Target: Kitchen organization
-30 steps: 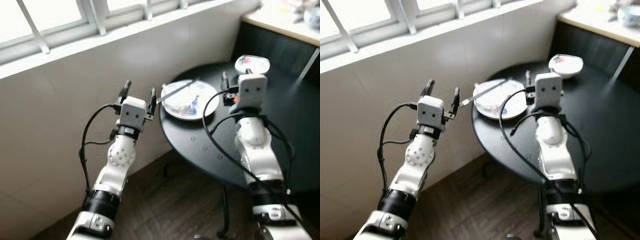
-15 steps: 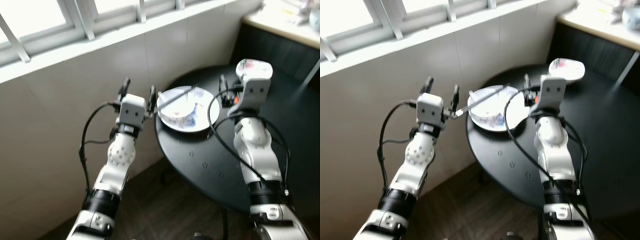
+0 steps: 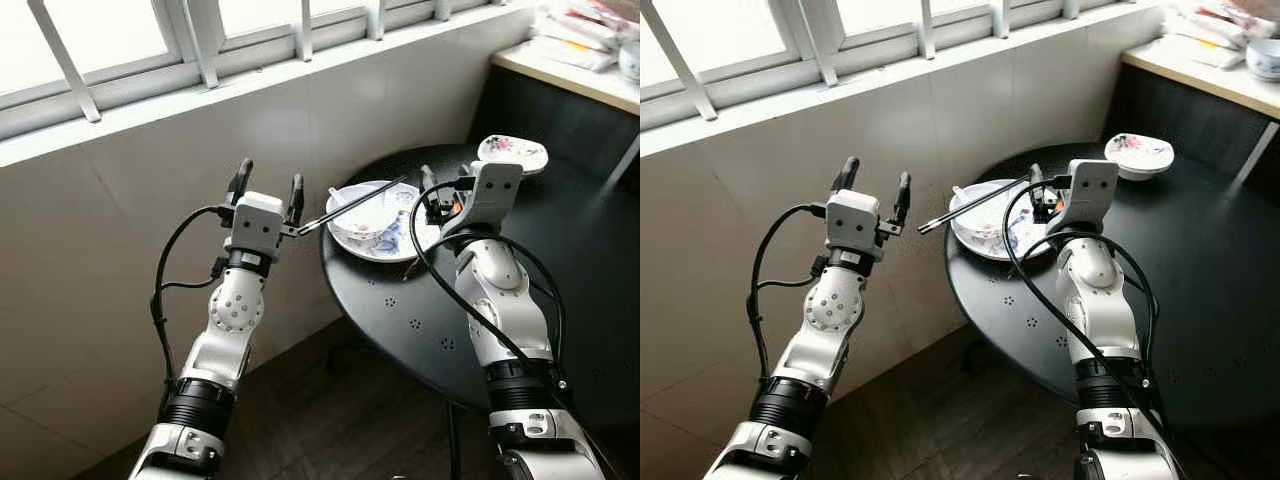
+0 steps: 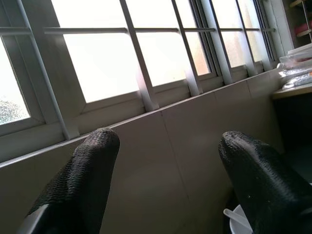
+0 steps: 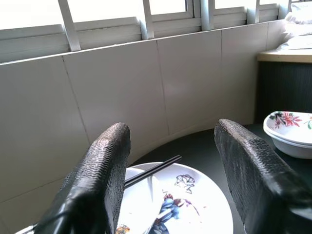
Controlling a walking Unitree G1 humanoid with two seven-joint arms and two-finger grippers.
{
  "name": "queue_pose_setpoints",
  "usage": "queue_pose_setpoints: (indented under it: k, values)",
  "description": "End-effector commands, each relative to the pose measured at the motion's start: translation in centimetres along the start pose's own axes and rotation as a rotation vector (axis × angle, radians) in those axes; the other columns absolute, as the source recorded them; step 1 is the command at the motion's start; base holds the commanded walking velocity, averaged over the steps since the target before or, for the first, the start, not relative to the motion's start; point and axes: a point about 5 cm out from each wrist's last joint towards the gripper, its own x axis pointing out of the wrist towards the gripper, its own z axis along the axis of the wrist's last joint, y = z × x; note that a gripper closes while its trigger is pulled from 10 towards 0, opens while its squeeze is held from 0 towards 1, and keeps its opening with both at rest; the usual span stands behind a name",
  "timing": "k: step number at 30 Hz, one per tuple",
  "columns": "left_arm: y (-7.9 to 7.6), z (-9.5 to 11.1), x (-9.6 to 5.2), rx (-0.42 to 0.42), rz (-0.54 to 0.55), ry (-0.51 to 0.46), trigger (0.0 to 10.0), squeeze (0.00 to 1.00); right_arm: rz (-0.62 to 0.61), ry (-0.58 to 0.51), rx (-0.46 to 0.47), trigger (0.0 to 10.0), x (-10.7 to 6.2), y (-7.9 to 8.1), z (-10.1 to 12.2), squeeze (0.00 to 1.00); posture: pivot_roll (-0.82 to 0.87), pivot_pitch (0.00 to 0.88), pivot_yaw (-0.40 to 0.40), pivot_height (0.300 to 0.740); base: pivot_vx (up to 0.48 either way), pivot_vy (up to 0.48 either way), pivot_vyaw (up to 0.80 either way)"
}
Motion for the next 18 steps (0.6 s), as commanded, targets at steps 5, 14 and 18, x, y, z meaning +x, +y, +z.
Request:
queue_pose_setpoints:
  k: [5,14,18]
  values:
    - [0.21,-0.14,0.04,-0.007,0.002,0.011,10.0,0.0,0.039,0.017,-0.069,10.0,0.08,0.52,-0.02,0.0,-0.17,0.0,0.041,0.74,0.0,0.402,0.31]
    - [0.2,-0.05,0.0,0.021,-0.008,0.002,10.0,0.0,-0.006,0.001,-0.041,10.0,0.15,-0.16,0.22,0.0,-0.17,0.0,0.045,0.74,0.0,0.03,0.53]
    - [0.23,-0.08,0.02,0.018,-0.008,0.004,10.0,0.0,-0.02,0.005,-0.048,10.0,0.12,-0.31,0.1,0.0,-0.17,0.0,0.046,0.74,0.0,0.0,0.0]
